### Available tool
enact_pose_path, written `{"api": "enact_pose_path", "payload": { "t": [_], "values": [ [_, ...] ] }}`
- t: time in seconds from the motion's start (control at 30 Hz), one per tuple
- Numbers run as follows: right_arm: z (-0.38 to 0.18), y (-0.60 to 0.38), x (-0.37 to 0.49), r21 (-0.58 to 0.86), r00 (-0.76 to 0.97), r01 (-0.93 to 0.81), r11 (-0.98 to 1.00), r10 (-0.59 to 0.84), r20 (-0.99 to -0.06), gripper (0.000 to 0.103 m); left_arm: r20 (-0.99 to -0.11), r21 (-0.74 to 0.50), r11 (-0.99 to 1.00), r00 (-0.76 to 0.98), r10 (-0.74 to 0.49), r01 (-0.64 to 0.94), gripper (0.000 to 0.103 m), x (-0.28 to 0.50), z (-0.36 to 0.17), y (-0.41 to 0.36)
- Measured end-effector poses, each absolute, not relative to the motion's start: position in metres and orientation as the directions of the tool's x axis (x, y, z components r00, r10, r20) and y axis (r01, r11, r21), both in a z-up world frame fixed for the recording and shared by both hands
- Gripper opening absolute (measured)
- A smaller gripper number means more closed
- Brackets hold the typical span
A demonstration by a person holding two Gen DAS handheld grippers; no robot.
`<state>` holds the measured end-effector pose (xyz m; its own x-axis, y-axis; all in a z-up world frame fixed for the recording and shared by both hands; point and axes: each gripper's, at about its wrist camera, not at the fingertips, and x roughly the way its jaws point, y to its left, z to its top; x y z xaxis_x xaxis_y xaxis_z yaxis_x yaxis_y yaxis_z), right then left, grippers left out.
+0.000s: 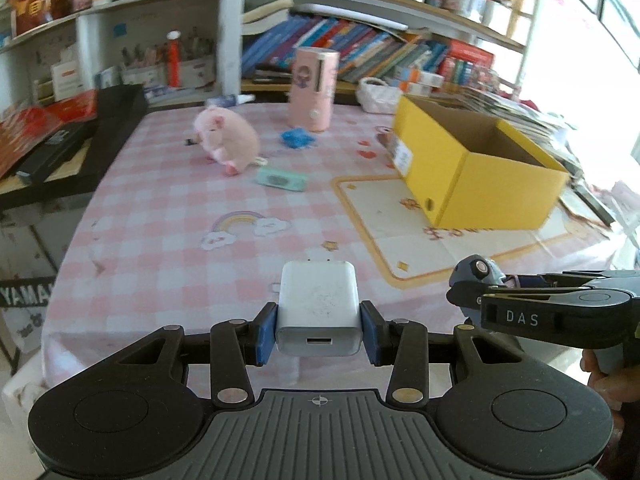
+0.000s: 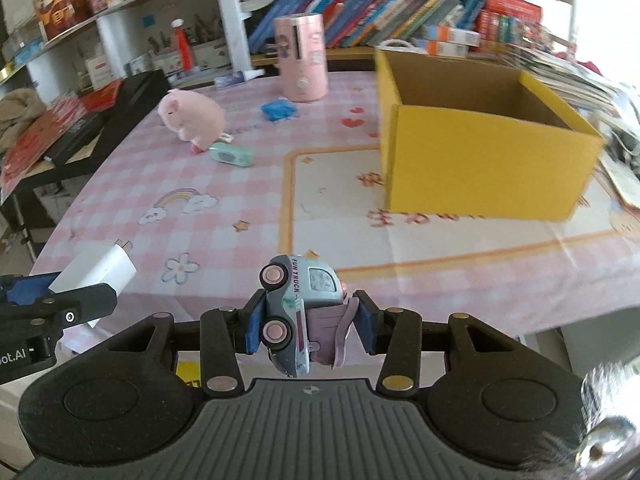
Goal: Organize objects
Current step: 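Carry the toy car and white charger back toward the yellow box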
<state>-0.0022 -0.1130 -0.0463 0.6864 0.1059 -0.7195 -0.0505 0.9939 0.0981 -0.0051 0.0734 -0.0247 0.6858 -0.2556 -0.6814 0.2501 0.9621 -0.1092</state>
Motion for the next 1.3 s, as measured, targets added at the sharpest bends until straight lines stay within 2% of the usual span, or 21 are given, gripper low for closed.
{"api": "enact_pose_path", "payload": {
  "t": [0.77, 1.3],
  "values": [
    [-0.052, -0.219, -0.052, 0.115, 0.652, 0.321, 0.94, -0.131, -0.747, 0.042, -0.688, -0.092, 0.801, 0.544, -0.48, 0.591, 0.041, 0.005, -0.029, -0.039],
    [-0.05, -0.252, -0.022, 0.111, 0.639, 0.339, 0.934, -0.143, -0.756, 0.042, -0.655, -0.072, 0.762, 0.546, -0.522, 0.643, 0.041, 0.03, -0.019, -0.075]
  ]
}}
